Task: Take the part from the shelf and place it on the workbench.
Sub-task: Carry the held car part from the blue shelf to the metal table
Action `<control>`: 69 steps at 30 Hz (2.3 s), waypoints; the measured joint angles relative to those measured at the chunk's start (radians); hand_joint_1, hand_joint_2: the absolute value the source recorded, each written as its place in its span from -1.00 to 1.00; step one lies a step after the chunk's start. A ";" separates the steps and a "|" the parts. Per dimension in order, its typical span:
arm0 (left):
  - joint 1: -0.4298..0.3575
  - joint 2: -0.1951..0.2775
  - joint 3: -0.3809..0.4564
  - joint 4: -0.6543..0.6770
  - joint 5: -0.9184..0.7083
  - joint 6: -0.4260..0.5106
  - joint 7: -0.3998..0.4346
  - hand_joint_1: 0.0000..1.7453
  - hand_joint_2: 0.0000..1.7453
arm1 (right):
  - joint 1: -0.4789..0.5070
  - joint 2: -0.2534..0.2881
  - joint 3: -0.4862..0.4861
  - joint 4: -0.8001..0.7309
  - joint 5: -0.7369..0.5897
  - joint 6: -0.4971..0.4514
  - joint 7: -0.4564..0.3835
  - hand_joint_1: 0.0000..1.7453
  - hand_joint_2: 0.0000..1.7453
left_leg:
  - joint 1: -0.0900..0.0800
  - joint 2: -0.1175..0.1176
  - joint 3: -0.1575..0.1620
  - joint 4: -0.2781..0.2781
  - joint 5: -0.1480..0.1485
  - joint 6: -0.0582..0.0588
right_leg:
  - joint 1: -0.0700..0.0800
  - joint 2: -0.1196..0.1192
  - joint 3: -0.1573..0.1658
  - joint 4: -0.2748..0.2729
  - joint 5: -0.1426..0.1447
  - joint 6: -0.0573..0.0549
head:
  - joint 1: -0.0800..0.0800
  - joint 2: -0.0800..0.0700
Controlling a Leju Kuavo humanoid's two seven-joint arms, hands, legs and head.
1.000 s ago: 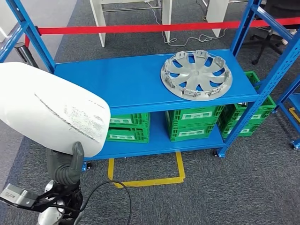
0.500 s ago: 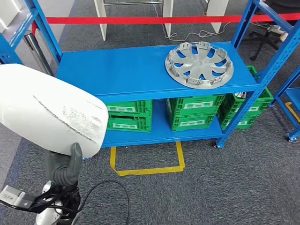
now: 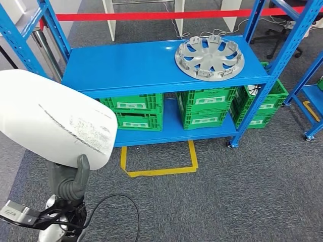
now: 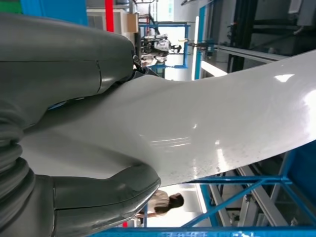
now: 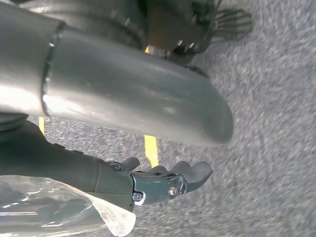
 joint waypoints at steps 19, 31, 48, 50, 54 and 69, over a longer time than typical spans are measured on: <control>0.044 0.000 0.033 -0.032 -0.006 0.012 0.005 1.00 1.00 | 0.001 -0.016 -0.002 0.000 0.015 0.031 0.003 -1.00 -1.00 | 0.020 0.007 0.137 -0.037 -0.103 0.022 | -0.006 0.019 -0.220 0.235 -0.029 0.039 | 0.002 0.000; 0.048 0.002 0.040 -0.035 -0.008 0.015 0.016 1.00 1.00 | 0.003 -0.022 -0.002 0.000 0.021 0.036 0.001 -1.00 -1.00 | 0.010 0.081 0.119 0.015 -0.138 -0.010 | -0.001 -0.032 -0.140 0.054 0.090 0.003 | -0.001 0.000; 0.068 0.003 0.047 -0.054 -0.024 0.019 0.017 1.00 1.00 | 0.015 -0.016 -0.002 0.000 0.009 0.040 0.011 -1.00 -1.00 | 0.023 -0.021 0.137 -0.022 -0.115 0.024 | 0.002 0.055 -0.237 0.149 0.067 0.027 | 0.004 0.000; 0.074 0.003 0.048 -0.057 -0.034 0.023 0.017 1.00 1.00 | 0.012 -0.016 -0.002 0.000 0.011 0.043 0.011 -1.00 -1.00 | 0.021 0.010 0.134 -0.023 -0.114 0.026 | 0.000 0.017 -0.292 0.277 0.004 0.035 | 0.008 0.000; 0.077 0.003 0.048 -0.057 -0.052 0.034 0.019 1.00 1.00 | 0.016 -0.017 -0.002 0.000 0.014 0.047 0.013 -1.00 -1.00 | 0.020 0.067 0.134 -0.020 -0.115 0.024 | -0.004 -0.015 -0.238 0.229 0.047 0.042 | 0.008 0.000; 0.093 0.012 0.061 -0.062 -0.060 0.054 0.020 1.00 1.00 | 0.012 -0.017 -0.002 0.000 0.030 0.057 0.017 -1.00 -1.00 | 0.018 -0.007 0.059 0.205 -0.212 -0.012 | 0.004 0.064 -0.156 0.046 0.119 -0.017 | -0.003 0.000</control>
